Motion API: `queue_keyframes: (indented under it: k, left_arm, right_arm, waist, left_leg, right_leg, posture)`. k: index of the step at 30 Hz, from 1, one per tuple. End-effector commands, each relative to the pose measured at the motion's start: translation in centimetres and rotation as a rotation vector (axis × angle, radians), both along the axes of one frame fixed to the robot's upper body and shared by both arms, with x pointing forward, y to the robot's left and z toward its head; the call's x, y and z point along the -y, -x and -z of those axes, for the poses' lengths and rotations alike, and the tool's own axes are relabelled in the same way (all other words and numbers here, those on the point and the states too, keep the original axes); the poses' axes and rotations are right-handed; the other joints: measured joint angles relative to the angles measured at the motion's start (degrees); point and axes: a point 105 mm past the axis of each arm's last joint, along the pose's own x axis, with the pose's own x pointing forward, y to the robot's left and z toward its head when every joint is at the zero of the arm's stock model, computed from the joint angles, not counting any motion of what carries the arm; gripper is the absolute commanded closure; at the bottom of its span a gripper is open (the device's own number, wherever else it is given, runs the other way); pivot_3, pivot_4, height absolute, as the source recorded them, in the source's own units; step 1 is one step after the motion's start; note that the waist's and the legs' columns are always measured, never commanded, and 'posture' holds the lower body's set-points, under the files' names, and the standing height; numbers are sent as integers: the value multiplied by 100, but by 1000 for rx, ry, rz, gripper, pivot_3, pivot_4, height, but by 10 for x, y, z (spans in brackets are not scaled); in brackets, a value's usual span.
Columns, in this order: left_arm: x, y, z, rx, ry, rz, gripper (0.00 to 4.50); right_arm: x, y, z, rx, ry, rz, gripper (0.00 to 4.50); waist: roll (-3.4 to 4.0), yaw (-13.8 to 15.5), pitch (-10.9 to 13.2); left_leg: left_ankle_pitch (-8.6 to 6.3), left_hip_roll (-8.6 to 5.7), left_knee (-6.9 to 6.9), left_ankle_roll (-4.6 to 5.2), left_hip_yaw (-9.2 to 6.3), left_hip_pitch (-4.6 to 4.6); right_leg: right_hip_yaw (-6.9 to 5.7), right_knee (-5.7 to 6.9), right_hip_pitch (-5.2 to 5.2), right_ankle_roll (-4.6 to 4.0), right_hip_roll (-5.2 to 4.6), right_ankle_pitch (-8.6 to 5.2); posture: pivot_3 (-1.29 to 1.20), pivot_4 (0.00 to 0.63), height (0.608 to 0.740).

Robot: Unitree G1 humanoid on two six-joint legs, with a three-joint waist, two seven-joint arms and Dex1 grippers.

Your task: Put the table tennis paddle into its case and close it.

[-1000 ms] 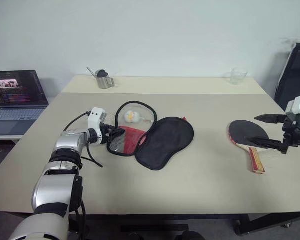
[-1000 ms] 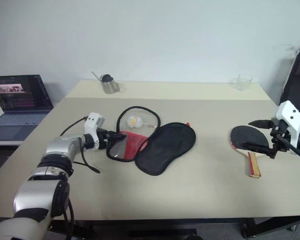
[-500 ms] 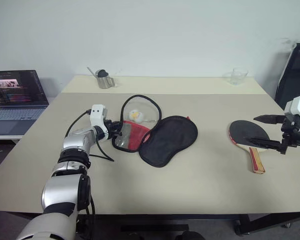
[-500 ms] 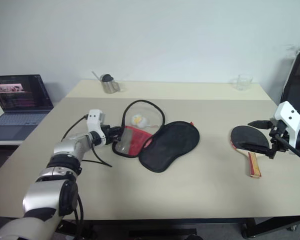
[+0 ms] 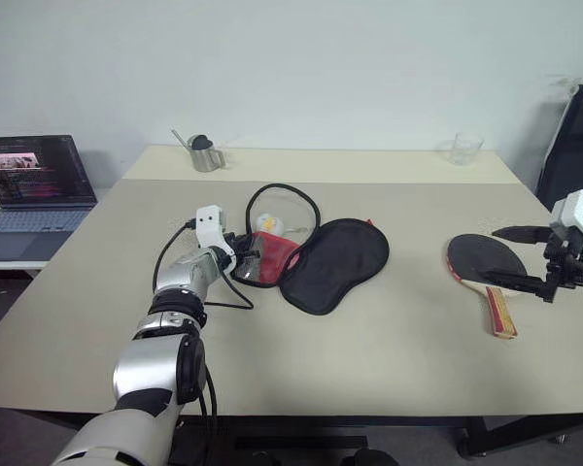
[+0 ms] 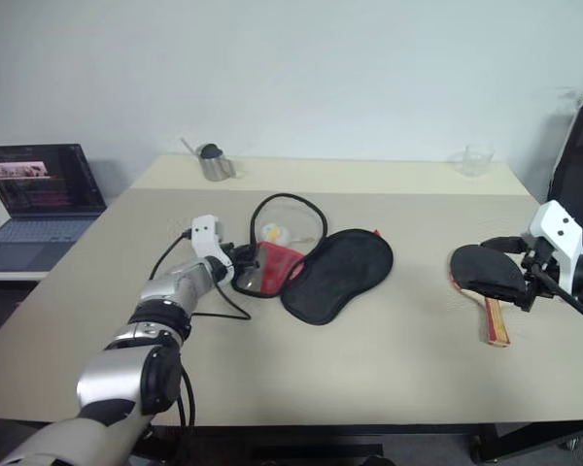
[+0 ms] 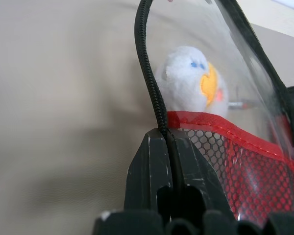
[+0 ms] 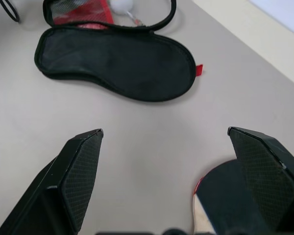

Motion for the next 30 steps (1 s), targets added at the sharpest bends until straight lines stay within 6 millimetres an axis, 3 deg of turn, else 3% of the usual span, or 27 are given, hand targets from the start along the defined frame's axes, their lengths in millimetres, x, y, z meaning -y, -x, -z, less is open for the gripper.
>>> queue_keyframes:
  k: [1,10,15,20,24,28,30]
  left_arm:
    - [-3,-7,-19,76,31,-95,4490]
    - [-13,-11,-25,110,74,-299,4490]
    - [2,-14,-39,161,68,-277,4490]
    - [-7,-16,-46,169,73,-328,4490]
    - [12,-18,-47,163,70,-325,4490]
    - [73,-16,-42,145,86,-165,4490]
    - [86,-14,-41,134,92,-136,4490]
  right_arm:
    - [1,4,-17,60,20,6,0]
    - [0,4,-17,64,22,5,0]
    - [-1,2,-18,68,24,1,0]
    - [-3,1,-21,73,27,-11,0]
    - [-2,2,-19,68,29,-7,0]
    - [-5,3,-17,65,26,-12,0]
    - [-6,3,-16,66,25,-13,0]
  waist:
    - [0,0,0]
    - [-1,-1,1]
    - [-3,10,2]
    - [-6,-5,4]
    - [-9,8,5]
    - [-11,48,6]
    - [-12,99,7]
  left_leg:
    - [0,0,0,0,0,2]
    - [3,-1,0,-5,1,4]
    - [5,-6,0,-8,2,2]
    - [5,-6,0,-8,2,4]
    - [6,-7,0,-11,3,2]
    - [6,-19,0,-10,2,0]
    - [7,-27,1,-10,3,-4]
  right_leg:
    - [0,1,0,0,0,0]
    - [0,1,2,5,-1,3]
    - [-1,1,3,5,0,3]
    - [0,0,3,7,0,4]
    - [-2,0,4,6,1,4]
    - [-1,-3,6,11,0,6]
    - [-2,-7,6,19,-2,7]
  posture:
    - [0,150,740]
    - [0,150,740]
    - [0,150,740]
    - [0,150,740]
    - [0,150,740]
    - [0,150,740]
    - [0,150,740]
